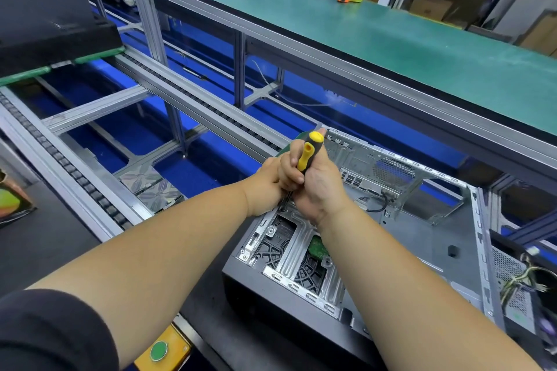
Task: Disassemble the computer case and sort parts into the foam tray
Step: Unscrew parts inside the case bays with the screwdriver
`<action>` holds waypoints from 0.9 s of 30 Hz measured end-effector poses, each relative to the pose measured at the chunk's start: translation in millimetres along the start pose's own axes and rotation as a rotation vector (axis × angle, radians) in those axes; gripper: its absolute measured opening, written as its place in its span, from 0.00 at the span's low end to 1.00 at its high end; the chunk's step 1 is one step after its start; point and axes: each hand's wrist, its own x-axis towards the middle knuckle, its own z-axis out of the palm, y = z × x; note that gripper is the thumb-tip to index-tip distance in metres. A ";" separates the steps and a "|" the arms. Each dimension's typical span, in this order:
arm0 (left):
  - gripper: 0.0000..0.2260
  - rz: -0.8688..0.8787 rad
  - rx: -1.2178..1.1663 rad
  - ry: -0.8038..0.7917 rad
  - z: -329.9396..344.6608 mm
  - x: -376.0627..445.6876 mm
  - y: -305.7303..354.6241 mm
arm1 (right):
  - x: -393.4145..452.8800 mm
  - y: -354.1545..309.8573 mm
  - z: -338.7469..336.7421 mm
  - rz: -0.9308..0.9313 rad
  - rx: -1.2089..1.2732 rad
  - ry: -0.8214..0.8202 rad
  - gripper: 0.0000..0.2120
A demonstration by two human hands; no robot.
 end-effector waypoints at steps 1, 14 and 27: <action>0.03 -0.016 0.004 0.033 0.3 0.7 4.0 | -0.1 1.3 -0.7 -0.016 0.002 0.001 0.32; 0.06 -0.014 0.043 0.031 -0.7 4.8 -12.3 | -6.0 -8.1 -10.4 -0.021 -0.014 -0.082 0.22; 0.21 -0.006 0.092 0.048 0.2 8.6 -21.2 | -3.0 -8.9 -10.9 -0.023 0.023 -0.220 0.39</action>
